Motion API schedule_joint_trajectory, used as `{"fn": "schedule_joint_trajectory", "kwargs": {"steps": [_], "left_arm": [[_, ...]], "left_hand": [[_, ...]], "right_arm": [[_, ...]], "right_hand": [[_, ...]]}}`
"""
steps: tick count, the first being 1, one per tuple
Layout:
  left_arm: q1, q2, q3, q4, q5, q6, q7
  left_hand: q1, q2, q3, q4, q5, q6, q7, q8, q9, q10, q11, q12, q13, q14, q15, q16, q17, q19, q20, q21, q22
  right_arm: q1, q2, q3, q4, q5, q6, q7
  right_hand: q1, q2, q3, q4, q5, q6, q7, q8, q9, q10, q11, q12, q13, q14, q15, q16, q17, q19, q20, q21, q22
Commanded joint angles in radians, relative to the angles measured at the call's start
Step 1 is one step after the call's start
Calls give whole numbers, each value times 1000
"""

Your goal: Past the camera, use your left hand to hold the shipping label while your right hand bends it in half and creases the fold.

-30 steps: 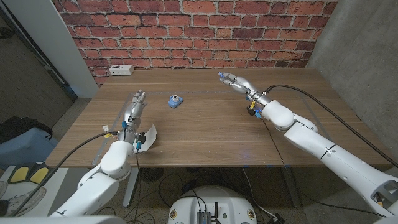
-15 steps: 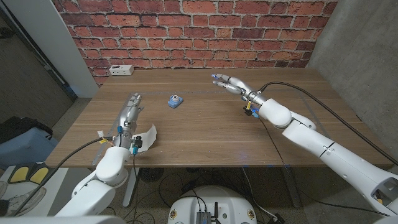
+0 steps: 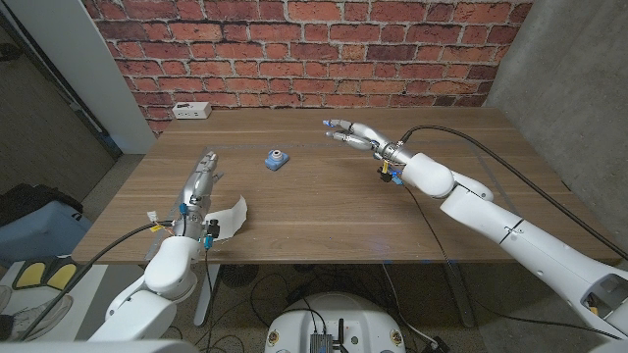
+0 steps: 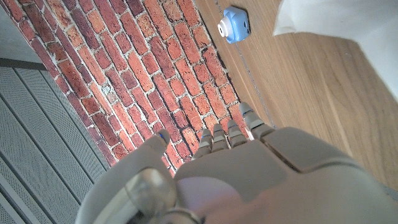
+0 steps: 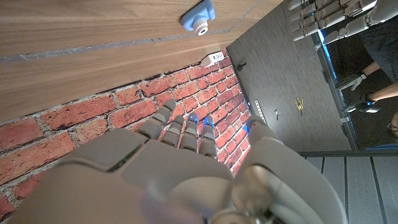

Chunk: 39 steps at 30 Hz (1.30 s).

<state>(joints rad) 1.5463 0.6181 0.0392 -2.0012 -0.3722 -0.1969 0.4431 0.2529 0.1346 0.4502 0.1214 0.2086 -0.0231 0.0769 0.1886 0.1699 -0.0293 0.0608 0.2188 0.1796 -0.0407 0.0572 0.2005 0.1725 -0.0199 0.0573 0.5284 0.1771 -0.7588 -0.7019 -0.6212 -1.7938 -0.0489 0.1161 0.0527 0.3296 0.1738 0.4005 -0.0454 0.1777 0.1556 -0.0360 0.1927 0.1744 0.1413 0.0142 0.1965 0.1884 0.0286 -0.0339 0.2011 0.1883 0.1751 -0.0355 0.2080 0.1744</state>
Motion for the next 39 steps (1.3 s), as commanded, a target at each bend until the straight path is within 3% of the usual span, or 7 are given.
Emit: {"fn": "schedule_joint_trajectory", "kwargs": {"steps": [1,13,18,39], "left_arm": [[9,-7,-19,12,-6,-10,-20],[5,-7,-22,17,-11,-7,-36],[4,-7,-24,15,-11,-4,-37],[9,-10,-22,12,-11,-10,-43]], "left_hand": [[-9,-2,-3,2,0,7,0,6,5,5,1,7,4,7,2,0,2,4,6,-6,3],[-12,-3,-4,1,0,8,3,3,5,5,-2,3,4,9,1,-3,2,5,6,-10,3],[-13,-3,-5,1,0,8,2,2,5,6,1,2,4,10,1,-4,2,6,6,-12,3],[-17,-3,-6,1,0,9,3,-1,5,9,-3,-1,4,12,-1,-8,2,9,4,-16,3]], "right_arm": [[36,15,-35,-3,-50,2,41],[59,25,-63,-13,-116,-9,58],[67,25,-71,-16,-139,-10,67],[76,14,-96,-69,-240,-8,100]], "right_hand": [[11,0,7,-5,0,7,-2,0,6,6,-7,5,2,7,-14,3,1,8,-51,-1,3],[19,2,10,-8,1,12,-9,1,6,8,-25,4,2,10,-21,4,1,11,-49,-1,3],[24,2,13,-11,2,13,-13,0,6,9,-33,4,2,15,-19,5,0,12,-33,0,3],[35,3,17,-16,3,25,-26,2,7,20,-34,6,2,27,-22,7,0,22,-34,2,3]]}}
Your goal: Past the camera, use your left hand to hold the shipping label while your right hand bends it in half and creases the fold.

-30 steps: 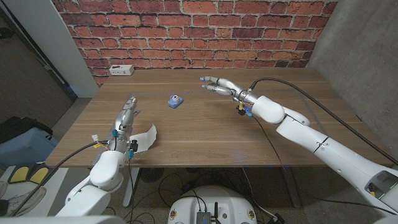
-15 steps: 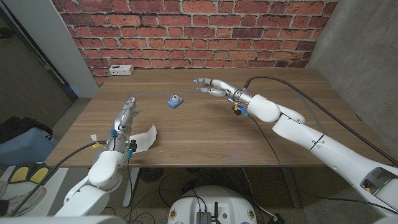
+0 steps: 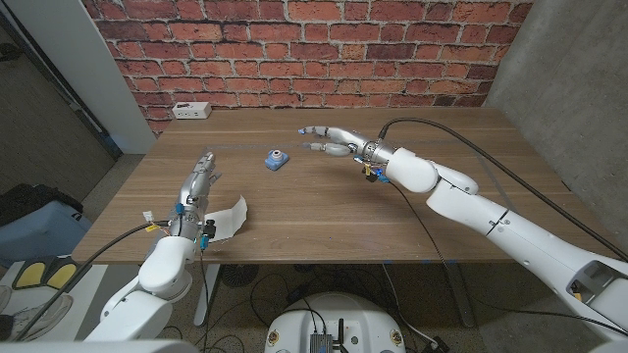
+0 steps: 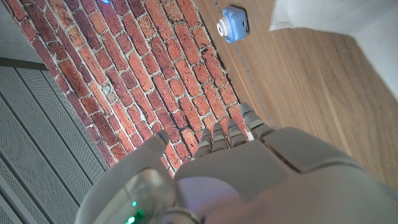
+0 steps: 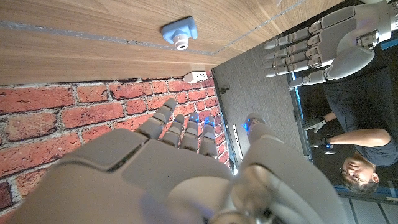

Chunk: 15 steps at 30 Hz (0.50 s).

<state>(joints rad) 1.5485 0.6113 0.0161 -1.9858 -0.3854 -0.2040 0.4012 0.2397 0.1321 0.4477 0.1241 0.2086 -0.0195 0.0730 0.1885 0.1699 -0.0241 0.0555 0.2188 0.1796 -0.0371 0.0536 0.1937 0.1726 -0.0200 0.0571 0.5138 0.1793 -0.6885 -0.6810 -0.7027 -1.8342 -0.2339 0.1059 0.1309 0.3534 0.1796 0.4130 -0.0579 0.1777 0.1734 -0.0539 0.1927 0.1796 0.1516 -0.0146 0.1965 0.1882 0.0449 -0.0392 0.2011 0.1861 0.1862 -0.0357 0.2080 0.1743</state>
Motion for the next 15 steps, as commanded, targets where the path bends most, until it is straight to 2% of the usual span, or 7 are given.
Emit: {"fn": "schedule_joint_trajectory", "kwargs": {"steps": [1,15], "left_arm": [[8,-5,1,-3,4,-5,1],[44,-10,-20,-18,4,-8,5]], "left_hand": [[-4,-1,-4,-2,0,5,7,-1,5,2,5,-2,4,8,3,-1,2,10,4,-2,1],[-7,-1,-5,-2,1,7,11,-2,5,4,7,-4,4,9,4,-3,2,12,2,-6,1]], "right_arm": [[5,-7,-16,-32,-62,2,23],[-4,-5,-29,-71,-121,-13,44]], "right_hand": [[12,-2,5,-4,3,7,-8,2,2,10,-4,6,2,11,-18,7,2,11,-33,2,3],[21,-1,9,-8,5,10,-11,1,2,13,-6,5,3,12,-25,6,1,13,-39,2,3]]}}
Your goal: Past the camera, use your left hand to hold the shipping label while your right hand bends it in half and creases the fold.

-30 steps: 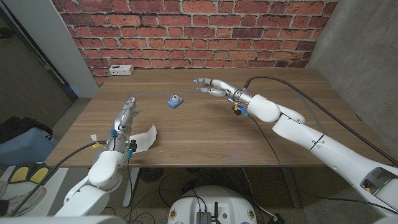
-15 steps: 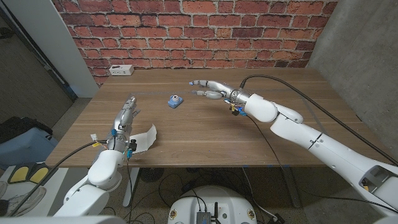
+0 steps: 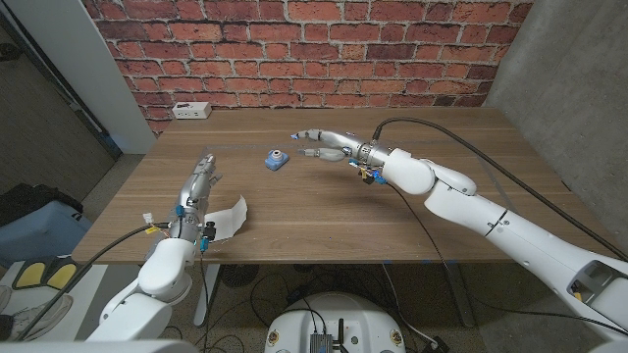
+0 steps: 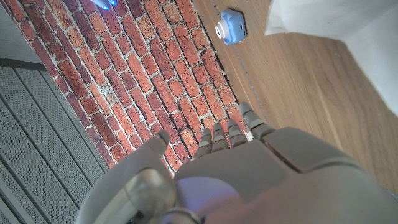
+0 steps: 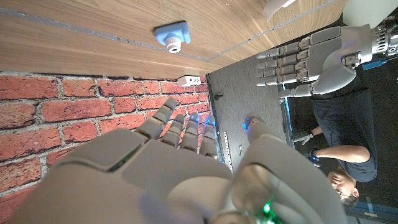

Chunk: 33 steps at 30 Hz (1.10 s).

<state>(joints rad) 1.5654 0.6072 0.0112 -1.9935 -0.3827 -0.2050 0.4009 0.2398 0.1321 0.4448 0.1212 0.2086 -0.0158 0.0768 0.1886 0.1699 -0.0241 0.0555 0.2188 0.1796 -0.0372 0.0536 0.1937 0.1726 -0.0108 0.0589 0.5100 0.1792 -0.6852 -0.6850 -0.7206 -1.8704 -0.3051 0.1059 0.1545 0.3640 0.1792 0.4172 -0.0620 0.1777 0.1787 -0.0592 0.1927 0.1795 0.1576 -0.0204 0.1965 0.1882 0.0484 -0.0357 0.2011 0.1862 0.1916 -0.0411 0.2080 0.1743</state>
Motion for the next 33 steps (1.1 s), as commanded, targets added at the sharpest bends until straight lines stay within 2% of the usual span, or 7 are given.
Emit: {"fn": "schedule_joint_trajectory", "kwargs": {"steps": [1,17,22,33], "left_arm": [[33,-10,-18,-10,2,-14,7],[93,-30,-46,-22,8,-49,0],[111,-35,-58,-27,-2,-51,-9],[131,-49,-71,-12,-11,-82,-33]], "left_hand": [[-7,-1,-2,1,1,3,6,-2,5,4,7,-4,4,9,3,-3,2,3,0,-2,2],[-11,-2,-3,1,1,5,8,-3,5,4,7,-7,5,9,6,-5,2,5,0,-6,2],[-12,-2,-4,1,1,5,9,-3,5,4,9,-8,5,9,4,-5,2,6,1,-8,2],[-15,-2,-5,2,2,4,11,-4,5,3,9,-10,5,9,6,-6,2,7,1,-10,2]], "right_arm": [[-8,0,-15,-41,-54,-16,27],[-5,20,-47,-59,-102,-30,67],[-9,30,-60,-65,-113,-43,76],[-8,42,-83,-84,-127,-66,109]], "right_hand": [[11,-1,5,-5,5,5,-6,1,2,7,0,5,3,9,-29,6,1,7,-33,2,3],[18,0,8,-7,5,5,-9,-1,2,7,-5,4,3,9,-30,5,1,8,-37,1,3],[22,0,9,-8,5,2,4,-2,3,5,-1,2,3,3,-31,2,1,6,-38,0,3],[27,0,11,-10,6,-7,0,-6,3,1,-1,0,3,0,-34,1,2,5,-40,-1,3]]}}
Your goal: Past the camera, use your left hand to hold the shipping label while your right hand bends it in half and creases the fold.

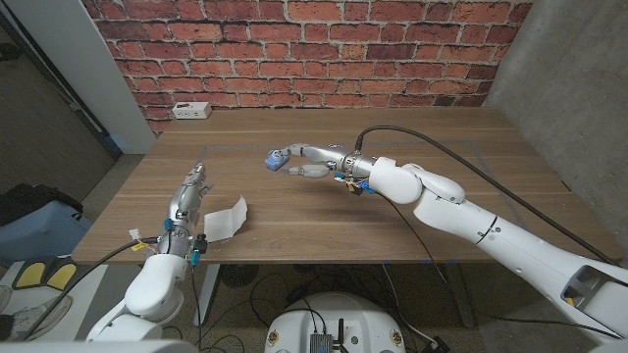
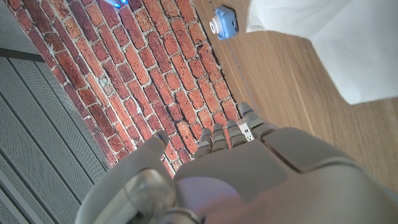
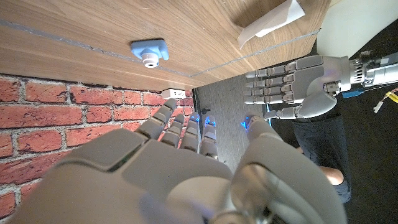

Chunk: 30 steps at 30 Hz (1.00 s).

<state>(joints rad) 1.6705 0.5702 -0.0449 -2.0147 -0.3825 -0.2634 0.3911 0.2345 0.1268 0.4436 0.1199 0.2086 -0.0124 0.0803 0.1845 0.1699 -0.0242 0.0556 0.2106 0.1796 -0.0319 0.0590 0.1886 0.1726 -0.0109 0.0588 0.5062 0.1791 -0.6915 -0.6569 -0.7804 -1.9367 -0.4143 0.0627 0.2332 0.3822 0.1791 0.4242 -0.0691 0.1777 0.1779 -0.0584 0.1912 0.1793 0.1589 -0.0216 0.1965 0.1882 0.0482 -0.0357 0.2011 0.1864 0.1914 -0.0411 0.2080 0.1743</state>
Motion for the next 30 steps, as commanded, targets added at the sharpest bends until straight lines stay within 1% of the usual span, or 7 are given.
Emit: {"fn": "schedule_joint_trajectory", "kwargs": {"steps": [1,8,15,24,30], "left_arm": [[29,-12,-17,9,-11,-24,-25],[41,-12,-26,4,-11,-23,-33],[45,-14,-26,1,-15,-14,-39],[59,-17,-38,-17,-16,19,-22],[70,-17,-45,-36,-14,52,-9]], "left_hand": [[-10,3,-4,3,2,0,6,0,5,3,9,-2,5,4,0,-1,2,7,1,-6,2],[-12,4,-4,4,2,1,8,0,5,5,9,-2,5,4,1,-1,2,8,1,-8,2],[-14,4,-5,4,2,0,9,-1,5,4,10,-3,5,4,1,-1,3,9,1,-10,2],[-17,5,-6,5,3,1,9,-1,5,7,12,-3,5,6,2,-2,3,11,1,-12,2],[-18,5,-6,5,3,1,8,-1,5,8,12,-3,5,7,3,-1,3,14,2,-12,3]], "right_arm": [[-2,15,-25,-18,-20,-23,31],[-6,19,-33,-24,-31,-29,33],[1,26,-46,-13,-36,-21,44],[25,55,-74,36,-24,17,62],[35,67,-84,55,-20,30,71]], "right_hand": [[9,0,4,-3,6,-8,-2,-5,3,-1,0,0,3,0,-34,1,2,5,-40,-1,3],[11,0,4,-3,6,-10,-5,-5,3,-5,-3,-2,3,-4,-35,0,2,3,-40,-2,3],[13,1,5,-3,6,-10,-6,-5,3,-4,-4,-1,3,-4,-35,0,2,3,-39,-2,3],[16,1,6,-4,6,-12,-10,-5,3,-5,-5,-1,3,-4,-36,0,2,3,-40,-2,3],[18,2,7,-4,6,-12,-11,-5,3,-5,-8,-1,3,-4,-36,0,2,3,-40,-2,3]]}}
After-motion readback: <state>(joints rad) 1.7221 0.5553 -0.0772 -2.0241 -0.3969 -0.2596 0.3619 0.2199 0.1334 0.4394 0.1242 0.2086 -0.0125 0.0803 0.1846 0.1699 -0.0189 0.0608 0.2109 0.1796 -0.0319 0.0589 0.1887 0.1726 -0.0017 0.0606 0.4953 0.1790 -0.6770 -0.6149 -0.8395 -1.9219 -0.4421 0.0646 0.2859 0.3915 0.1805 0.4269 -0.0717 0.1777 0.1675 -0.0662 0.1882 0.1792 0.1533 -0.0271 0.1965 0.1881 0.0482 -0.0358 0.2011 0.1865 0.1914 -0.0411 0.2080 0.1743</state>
